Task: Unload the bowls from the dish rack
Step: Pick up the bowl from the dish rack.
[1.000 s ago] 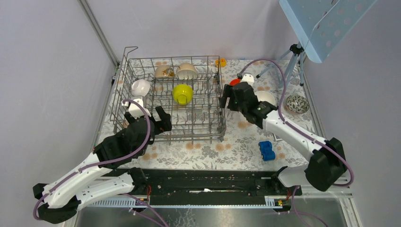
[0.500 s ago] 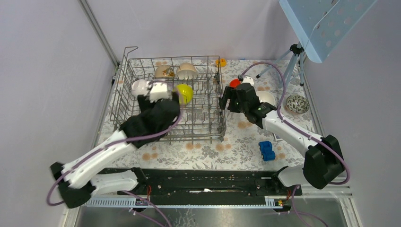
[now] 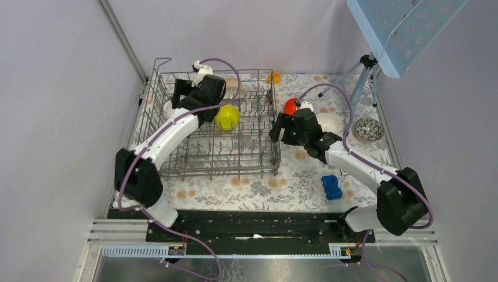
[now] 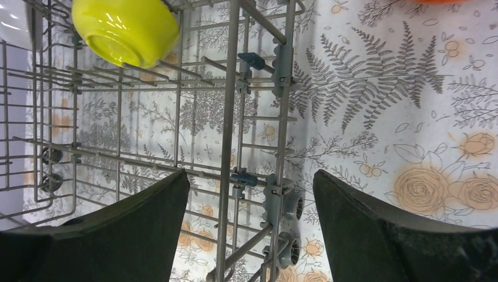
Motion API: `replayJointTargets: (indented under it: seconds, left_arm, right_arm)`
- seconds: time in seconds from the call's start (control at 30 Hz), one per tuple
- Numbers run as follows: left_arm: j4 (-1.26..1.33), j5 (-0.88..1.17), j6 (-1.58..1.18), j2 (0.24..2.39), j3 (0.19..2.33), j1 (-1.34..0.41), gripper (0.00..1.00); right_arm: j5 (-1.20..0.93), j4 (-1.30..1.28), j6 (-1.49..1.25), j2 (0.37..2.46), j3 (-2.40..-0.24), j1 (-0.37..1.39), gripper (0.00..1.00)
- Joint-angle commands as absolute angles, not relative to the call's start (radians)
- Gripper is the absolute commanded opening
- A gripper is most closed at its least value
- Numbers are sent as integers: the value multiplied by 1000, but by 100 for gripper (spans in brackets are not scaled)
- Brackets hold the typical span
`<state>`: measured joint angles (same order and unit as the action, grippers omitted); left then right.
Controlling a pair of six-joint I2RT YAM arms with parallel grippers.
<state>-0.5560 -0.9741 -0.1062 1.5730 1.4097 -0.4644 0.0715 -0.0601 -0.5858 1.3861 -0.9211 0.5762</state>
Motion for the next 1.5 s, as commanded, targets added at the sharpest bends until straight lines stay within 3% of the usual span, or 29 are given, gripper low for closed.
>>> replayJointTargets:
  seconds: [0.0, 0.23, 0.5, 0.77, 1.47]
  left_arm:
    - [-419, -1026, 47, 1714, 1504, -417, 98]
    - [-311, -1025, 84, 1853, 1548, -329, 97]
    - [-83, -965, 284, 1857, 1423, -311, 99]
    - [-97, -917, 280, 1881, 1393, -286, 90]
    - [-197, -868, 206, 1966, 1439, -250, 93]
  right_arm:
    - [6, 24, -625, 1336, -871, 582, 84]
    - [32, 27, -641, 1205, -768, 584, 85]
    - [9, 38, -654, 1155, -733, 583, 85]
    - [-26, 64, -667, 1159, -714, 584, 85]
    - [-62, 74, -662, 1206, -739, 590, 89]
